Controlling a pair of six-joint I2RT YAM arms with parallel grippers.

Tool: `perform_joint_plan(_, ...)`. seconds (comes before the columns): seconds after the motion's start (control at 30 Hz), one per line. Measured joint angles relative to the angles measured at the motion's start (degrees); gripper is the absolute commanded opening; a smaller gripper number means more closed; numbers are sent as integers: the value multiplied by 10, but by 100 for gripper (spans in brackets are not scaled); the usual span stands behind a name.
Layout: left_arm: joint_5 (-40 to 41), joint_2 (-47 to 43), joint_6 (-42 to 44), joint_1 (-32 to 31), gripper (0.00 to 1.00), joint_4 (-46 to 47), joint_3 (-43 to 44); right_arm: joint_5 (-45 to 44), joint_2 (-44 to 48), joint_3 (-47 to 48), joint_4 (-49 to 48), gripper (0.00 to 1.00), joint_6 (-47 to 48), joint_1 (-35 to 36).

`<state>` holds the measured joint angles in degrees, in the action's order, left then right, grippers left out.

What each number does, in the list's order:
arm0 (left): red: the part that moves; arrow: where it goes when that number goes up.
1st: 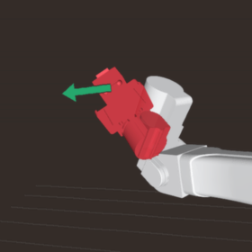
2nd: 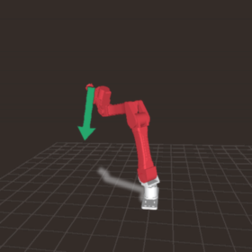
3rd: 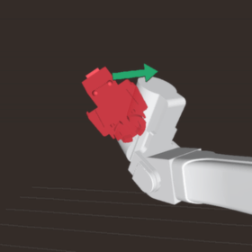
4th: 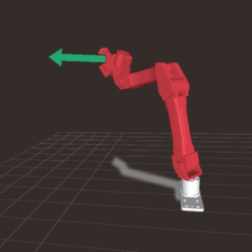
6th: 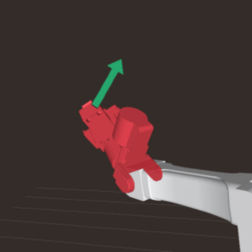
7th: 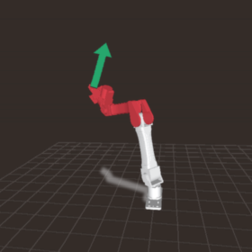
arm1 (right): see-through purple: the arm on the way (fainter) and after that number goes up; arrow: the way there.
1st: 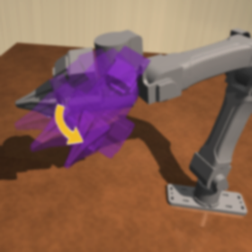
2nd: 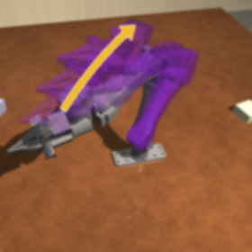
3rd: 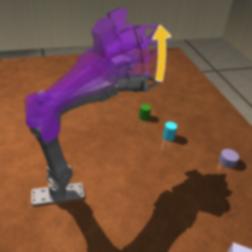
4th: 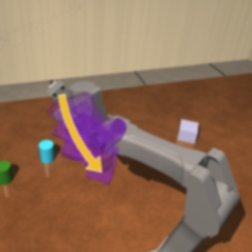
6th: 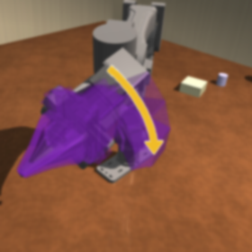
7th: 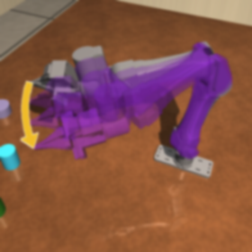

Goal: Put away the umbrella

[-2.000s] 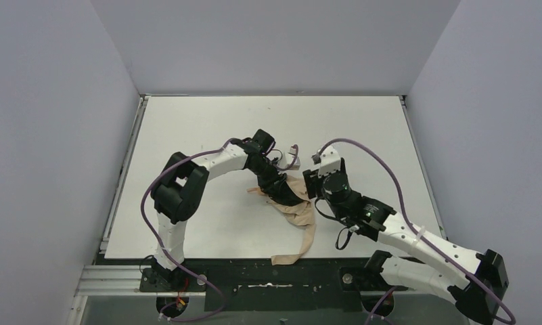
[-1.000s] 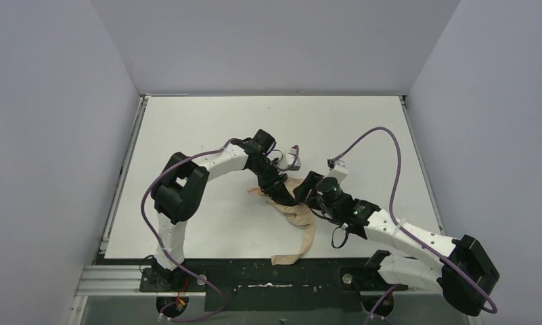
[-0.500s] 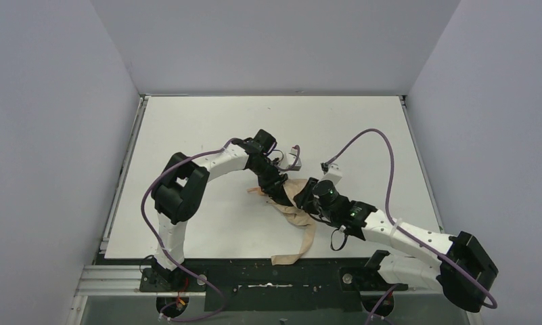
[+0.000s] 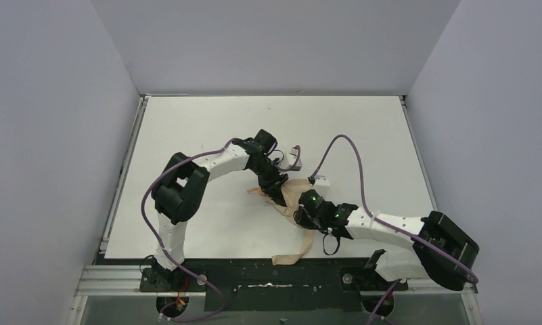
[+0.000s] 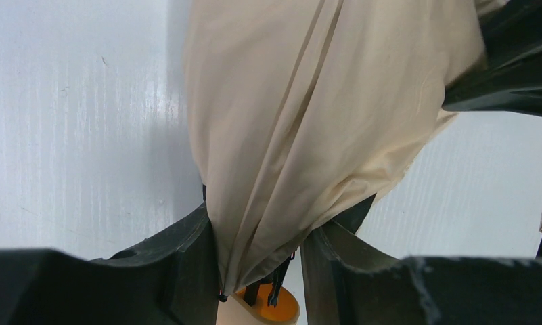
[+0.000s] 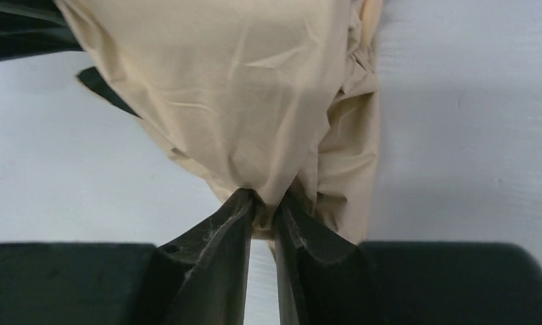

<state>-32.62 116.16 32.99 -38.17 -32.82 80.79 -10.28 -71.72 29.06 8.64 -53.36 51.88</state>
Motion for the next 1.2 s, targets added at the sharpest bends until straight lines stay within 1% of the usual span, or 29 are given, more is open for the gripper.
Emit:
perform_joint_plan(0.13,3,0,-2,-3,7,1,0,-11,-24,0,14,31,13,2)
perform_joint_plan(0.23,10,-4,-2,-7,6,6,-4,-17,-11,0,26,40,34,3)
perform_joint_plan(0.37,26,-16,7,-15,5,21,-19,-31,62,2,60,56,82,3)
perform_joint_plan(0.53,40,-18,11,-21,1,26,-21,-74,179,46,124,67,153,1)
perform_joint_plan(0.63,46,-22,13,-23,0,31,-25,-104,227,73,150,68,185,-13)
perform_joint_plan(0.7,50,-24,13,-23,0,34,-28,-113,243,81,164,68,200,-41)
perform_joint_plan(0.83,59,-29,13,-26,0,44,-36,-90,237,83,191,64,208,-112)
perform_joint_plan(0.9,63,-29,9,-26,0,47,-36,-71,227,83,209,61,194,-125)
perform_joint_plan(1.03,81,-29,-9,-24,0,60,-36,-43,230,58,231,58,119,-114)
perform_joint_plan(1.17,101,-29,-28,-17,0,64,-30,-38,242,2,260,59,12,-64)
perform_joint_plan(1.2,105,-28,-30,-15,0,66,-29,-38,242,-2,263,59,3,-54)
